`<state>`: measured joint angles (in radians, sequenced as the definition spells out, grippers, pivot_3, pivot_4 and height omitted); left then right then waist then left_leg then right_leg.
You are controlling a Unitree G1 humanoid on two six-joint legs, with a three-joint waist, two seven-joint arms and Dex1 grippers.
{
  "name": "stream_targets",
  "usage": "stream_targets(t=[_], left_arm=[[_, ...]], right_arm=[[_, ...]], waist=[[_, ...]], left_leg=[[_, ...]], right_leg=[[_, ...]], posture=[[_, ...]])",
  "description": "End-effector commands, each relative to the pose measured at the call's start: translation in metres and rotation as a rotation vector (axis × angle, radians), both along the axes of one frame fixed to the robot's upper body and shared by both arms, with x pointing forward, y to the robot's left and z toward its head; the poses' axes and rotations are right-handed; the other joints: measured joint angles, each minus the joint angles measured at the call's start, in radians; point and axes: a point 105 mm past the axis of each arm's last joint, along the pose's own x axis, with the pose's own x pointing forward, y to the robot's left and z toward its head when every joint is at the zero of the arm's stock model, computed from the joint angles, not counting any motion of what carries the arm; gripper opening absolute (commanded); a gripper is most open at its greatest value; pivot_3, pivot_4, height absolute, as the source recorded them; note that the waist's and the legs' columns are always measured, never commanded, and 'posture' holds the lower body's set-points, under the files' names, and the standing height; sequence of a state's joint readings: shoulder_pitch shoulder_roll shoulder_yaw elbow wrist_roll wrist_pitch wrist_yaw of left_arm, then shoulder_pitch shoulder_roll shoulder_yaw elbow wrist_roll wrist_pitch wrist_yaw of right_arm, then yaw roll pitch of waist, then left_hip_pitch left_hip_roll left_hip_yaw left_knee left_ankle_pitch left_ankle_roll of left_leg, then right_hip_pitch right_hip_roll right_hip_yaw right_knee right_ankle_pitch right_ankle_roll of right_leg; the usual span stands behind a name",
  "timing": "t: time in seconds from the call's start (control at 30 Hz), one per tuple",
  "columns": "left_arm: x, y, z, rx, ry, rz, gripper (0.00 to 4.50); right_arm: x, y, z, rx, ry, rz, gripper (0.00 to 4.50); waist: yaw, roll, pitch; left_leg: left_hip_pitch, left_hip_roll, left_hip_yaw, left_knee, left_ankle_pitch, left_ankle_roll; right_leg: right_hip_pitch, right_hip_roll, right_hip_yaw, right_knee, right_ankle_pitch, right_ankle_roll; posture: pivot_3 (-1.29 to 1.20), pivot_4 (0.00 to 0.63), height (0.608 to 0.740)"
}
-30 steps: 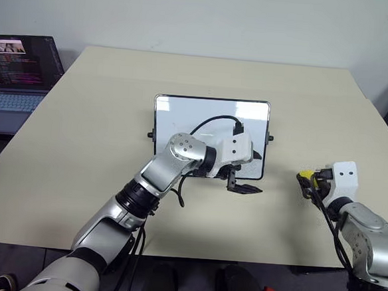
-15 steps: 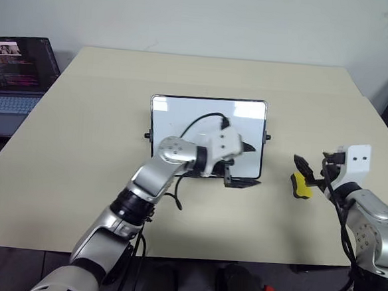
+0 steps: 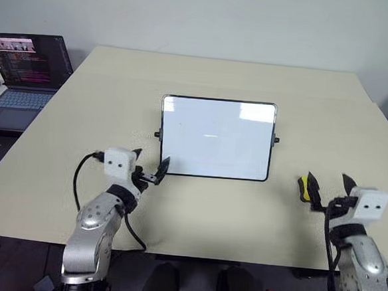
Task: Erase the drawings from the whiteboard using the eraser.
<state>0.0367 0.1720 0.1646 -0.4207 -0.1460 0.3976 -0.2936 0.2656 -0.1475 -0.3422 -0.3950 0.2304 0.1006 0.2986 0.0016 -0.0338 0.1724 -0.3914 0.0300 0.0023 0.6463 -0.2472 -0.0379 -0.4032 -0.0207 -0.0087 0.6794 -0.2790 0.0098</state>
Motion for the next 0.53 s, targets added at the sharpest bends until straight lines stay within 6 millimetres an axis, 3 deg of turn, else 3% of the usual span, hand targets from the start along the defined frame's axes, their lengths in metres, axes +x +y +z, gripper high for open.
stream_targets(t=[0.03, 0.23, 0.53], left_arm=[[-0.010, 0.027, -0.004, -0.016, -0.018, 0.172, 4.50], [-0.013, 0.023, -0.011, -0.029, -0.004, 0.216, 4.50], [-0.013, 0.020, -0.015, -0.033, 0.005, 0.246, 4.50]], right_arm=[[-0.015, 0.012, -0.005, 0.039, 0.014, 0.042, 4.46], [-0.020, 0.009, -0.018, 0.030, 0.100, 0.124, 4.46], [-0.004, -0.001, -0.016, 0.013, 0.124, 0.100, 4.46]], waist=[[-0.002, 0.001, -0.002], [-0.007, 0.001, -0.002], [-0.004, 0.001, -0.002]], left_leg=[[0.001, 0.001, 0.000, -0.001, 0.000, 0.000], [0.006, 0.002, 0.000, 0.000, 0.000, 0.000], [0.010, 0.001, -0.001, -0.001, 0.000, -0.001]], right_leg=[[0.000, 0.000, 0.000, 0.000, 0.000, -0.001], [0.004, 0.001, 0.000, 0.001, 0.001, -0.003], [0.009, 0.001, -0.001, -0.001, -0.001, -0.005]], posture=[[0.00, 0.150, 0.740], [0.00, 0.150, 0.740], [0.00, 0.150, 0.740]])
